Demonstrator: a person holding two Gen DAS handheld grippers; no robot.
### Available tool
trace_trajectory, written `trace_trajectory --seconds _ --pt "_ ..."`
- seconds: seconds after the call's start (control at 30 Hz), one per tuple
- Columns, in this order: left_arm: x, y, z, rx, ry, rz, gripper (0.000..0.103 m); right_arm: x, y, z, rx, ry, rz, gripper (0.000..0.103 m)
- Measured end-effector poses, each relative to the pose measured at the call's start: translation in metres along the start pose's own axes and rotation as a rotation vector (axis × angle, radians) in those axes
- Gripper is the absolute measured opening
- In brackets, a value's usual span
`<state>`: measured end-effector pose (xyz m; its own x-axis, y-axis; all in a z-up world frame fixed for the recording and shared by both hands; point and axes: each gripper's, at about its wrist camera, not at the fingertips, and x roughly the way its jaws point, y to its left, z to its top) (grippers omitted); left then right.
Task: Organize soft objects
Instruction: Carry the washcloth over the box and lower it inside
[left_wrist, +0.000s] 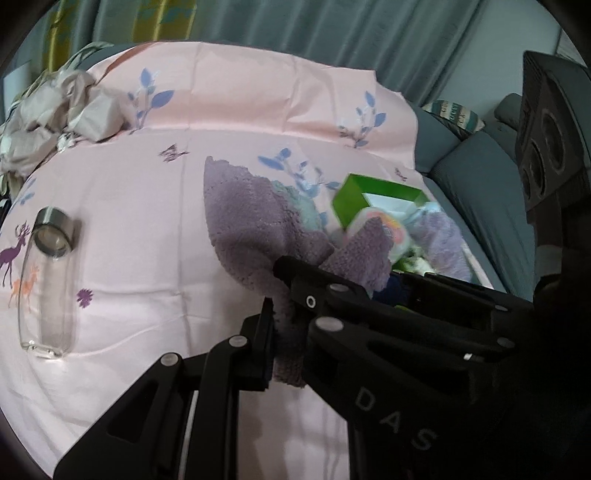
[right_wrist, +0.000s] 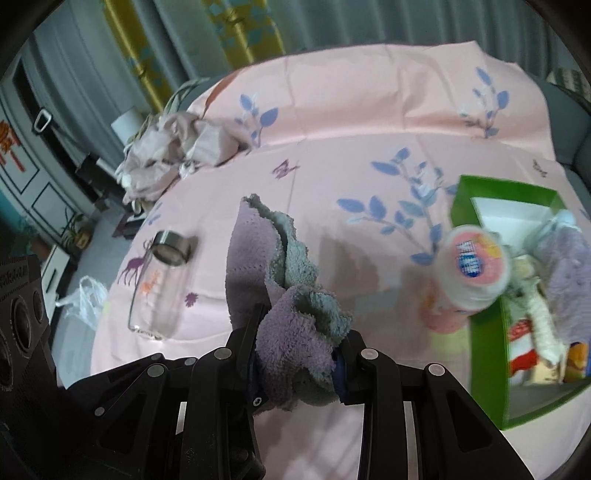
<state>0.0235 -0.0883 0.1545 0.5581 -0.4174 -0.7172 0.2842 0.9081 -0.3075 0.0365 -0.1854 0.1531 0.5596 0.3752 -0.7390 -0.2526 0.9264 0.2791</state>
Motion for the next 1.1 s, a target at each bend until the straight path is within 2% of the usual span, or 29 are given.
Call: trace_trajectory --seconds 0.3,0.6,0.93,1.1 --pt "0.002 -0.063 0.017 0.135 -0.015 -0.034 0.011 -0.048 -0.047 0.005 0.059 -0.1 -0.042 0.034" --pt "0.031 -0.127 0.024 0.261 0.027 -0.105 0.011 -0.083 -0.113 0.0 0.202 -0.174 -0.077 0.034" --pt "0.085 -0.174 0.022 0.324 0.136 -0.177 0.011 -0.086 -0.188 -0.014 0.39 -0.153 -0.146 0.034" --pt "0.108 -0.183 0.016 0.336 0.194 -0.182 0.011 -0.074 -0.217 -0.022 0.45 -0.099 -0.129 0.034"
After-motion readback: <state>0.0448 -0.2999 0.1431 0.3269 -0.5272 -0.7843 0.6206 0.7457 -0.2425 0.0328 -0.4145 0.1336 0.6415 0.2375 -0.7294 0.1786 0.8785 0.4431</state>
